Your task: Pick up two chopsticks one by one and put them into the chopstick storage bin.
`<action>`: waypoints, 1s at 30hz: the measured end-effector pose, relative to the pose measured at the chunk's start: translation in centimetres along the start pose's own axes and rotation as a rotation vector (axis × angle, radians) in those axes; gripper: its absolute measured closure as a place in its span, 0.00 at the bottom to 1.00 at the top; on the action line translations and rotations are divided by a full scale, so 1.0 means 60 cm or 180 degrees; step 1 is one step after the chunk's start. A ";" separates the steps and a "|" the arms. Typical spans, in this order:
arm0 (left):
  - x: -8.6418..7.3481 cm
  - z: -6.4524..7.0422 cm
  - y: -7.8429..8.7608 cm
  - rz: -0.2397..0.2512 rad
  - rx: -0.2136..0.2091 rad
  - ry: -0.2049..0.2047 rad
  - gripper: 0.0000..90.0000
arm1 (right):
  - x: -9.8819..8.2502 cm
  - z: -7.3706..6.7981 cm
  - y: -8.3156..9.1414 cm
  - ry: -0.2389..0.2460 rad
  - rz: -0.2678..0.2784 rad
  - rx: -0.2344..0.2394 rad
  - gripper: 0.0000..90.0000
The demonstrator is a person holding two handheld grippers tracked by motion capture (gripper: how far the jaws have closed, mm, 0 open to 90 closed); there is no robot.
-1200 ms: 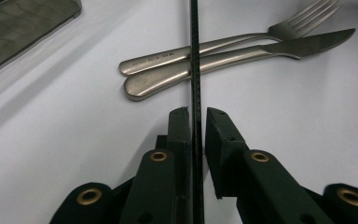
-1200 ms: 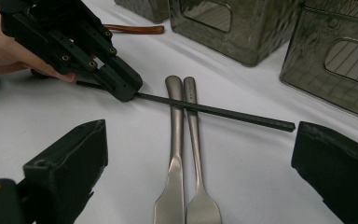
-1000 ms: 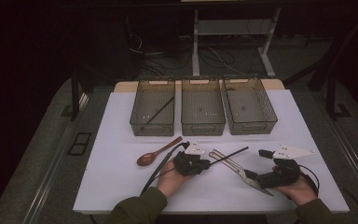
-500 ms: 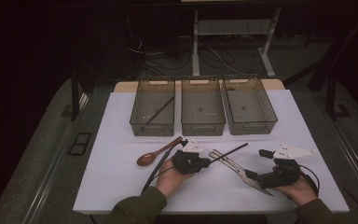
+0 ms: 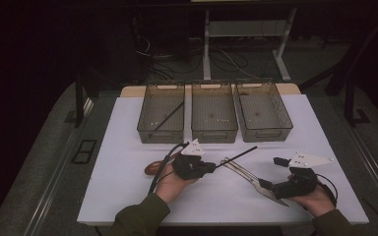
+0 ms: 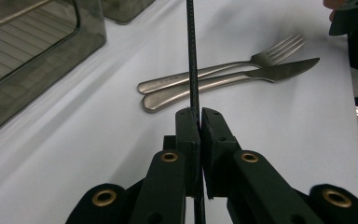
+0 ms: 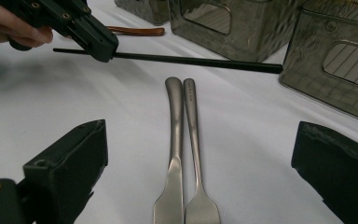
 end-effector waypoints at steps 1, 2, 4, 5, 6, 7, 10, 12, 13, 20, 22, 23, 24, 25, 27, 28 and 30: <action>0.000 -0.001 0.003 0.0004 -0.0004 0.0009 0.95 | 0.000 0.000 0.000 0.0004 0.0003 -0.0001 0.03; 0.000 -0.001 0.003 0.0004 -0.0004 0.0009 0.95 | 0.000 0.000 0.000 -0.0003 0.0009 0.0000 0.03; 0.000 -0.002 0.009 -0.0004 -0.0018 0.0000 0.95 | 0.000 0.000 0.000 -0.0011 0.0018 -0.0001 0.03; -0.001 -0.004 0.015 -0.0023 -0.0027 0.0004 0.95 | 0.000 0.000 0.000 -0.0014 0.0022 -0.0006 0.03; -0.001 -0.006 0.019 -0.0033 -0.0031 -0.0014 0.95 | 0.001 0.000 -0.001 -0.0017 0.0030 -0.0013 0.03; -0.001 -0.006 0.019 -0.0033 -0.0031 -0.0014 0.95 | 0.000 0.000 -0.001 -0.0011 0.0035 -0.0024 0.03; 0.000 -0.012 0.034 -0.0023 -0.0036 0.0003 0.95 | 0.000 -0.001 -0.003 -0.0019 0.0054 -0.0040 0.03; 0.001 -0.013 0.038 -0.0020 -0.0037 0.0009 0.95 | 0.000 -0.002 -0.004 -0.0019 0.0061 -0.0044 0.03; 0.002 -0.017 0.046 -0.0032 -0.0033 -0.0002 0.95 | 0.000 -0.002 -0.004 -0.0019 0.0068 -0.0044 0.03; 0.003 -0.031 0.068 -0.0016 -0.0019 0.0004 0.95 | -0.001 0.000 -0.005 -0.0017 0.0088 -0.0049 0.03; 0.004 -0.033 0.071 -0.0012 -0.0010 0.0001 0.95 | -0.002 0.002 -0.006 -0.0005 0.0084 -0.0065 0.03; 0.004 -0.038 0.077 0.0003 0.0007 0.0007 0.95 | -0.002 0.003 -0.006 -0.0006 0.0087 -0.0070 0.03; 0.004 -0.040 0.080 0.0008 0.0022 0.0015 0.95 | -0.002 0.004 -0.005 -0.0011 0.0087 -0.0075 0.03; 0.004 -0.043 0.083 0.0018 0.0038 0.0020 0.95 | -0.002 0.005 -0.004 -0.0001 0.0095 -0.0074 0.03; 0.005 -0.049 0.090 0.0031 0.0070 0.0024 0.95 | -0.002 0.004 -0.004 -0.0006 0.0102 -0.0072 0.03; 0.005 -0.049 0.090 0.0031 0.0070 0.0024 0.95 | -0.002 0.004 -0.004 -0.0006 0.0102 -0.0072 0.03; 0.005 -0.056 0.097 0.0050 0.0108 0.0029 0.95 | -0.002 0.005 -0.003 0.0000 0.0100 -0.0076 0.03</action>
Point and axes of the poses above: each handheld gripper's, and its own axes: y roughly backward along the jaws, x roughly out of its top, z roughly to its right, the point moved 6 cm from there along -y, roughly forward along the jaws, and after that the axes turned 10 degrees about -y, right-handed, at the moved point
